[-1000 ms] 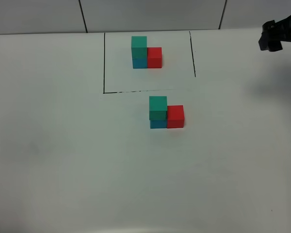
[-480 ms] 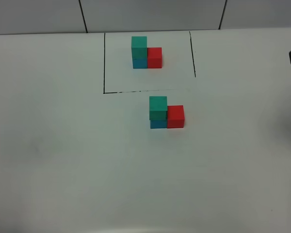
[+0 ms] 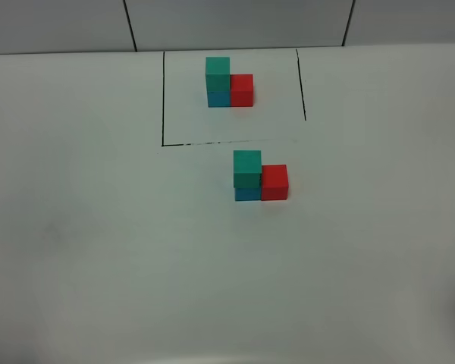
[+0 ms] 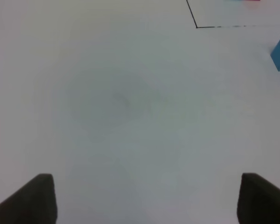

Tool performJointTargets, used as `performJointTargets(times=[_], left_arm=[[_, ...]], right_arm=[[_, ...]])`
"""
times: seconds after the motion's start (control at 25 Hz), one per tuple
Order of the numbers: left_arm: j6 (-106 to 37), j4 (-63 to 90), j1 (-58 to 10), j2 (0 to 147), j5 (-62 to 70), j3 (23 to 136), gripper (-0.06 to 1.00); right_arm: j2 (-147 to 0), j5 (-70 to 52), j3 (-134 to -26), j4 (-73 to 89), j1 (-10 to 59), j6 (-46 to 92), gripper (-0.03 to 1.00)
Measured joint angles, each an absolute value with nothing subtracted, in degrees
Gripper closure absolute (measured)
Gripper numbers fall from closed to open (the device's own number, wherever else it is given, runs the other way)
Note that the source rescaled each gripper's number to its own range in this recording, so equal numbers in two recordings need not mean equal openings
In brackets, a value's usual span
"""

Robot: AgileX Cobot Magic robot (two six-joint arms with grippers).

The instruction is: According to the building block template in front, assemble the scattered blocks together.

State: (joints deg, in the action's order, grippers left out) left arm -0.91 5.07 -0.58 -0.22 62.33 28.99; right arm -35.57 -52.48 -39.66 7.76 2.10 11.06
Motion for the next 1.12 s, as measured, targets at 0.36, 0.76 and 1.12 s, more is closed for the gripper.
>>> performJointTargets(times=[0.36,0.76,1.12], left_arm=[[-0.9,5.1,-0.6,-0.2,62.3,29.0,0.18],[-0.9,5.1,-0.6,-0.2,62.3,29.0,0.18],[-0.9,5.1,-0.6,-0.2,62.3,29.0,0.18]], right_arm=[[-19.2,-64.2,-35.2,5.8,2.1,7.5,0.09],[-9.3,-66.7,-31.2,4.9,2.1,6.8,0.13],[-4.5,-66.4,-31.2,4.5,2.1,6.1,0.15]])
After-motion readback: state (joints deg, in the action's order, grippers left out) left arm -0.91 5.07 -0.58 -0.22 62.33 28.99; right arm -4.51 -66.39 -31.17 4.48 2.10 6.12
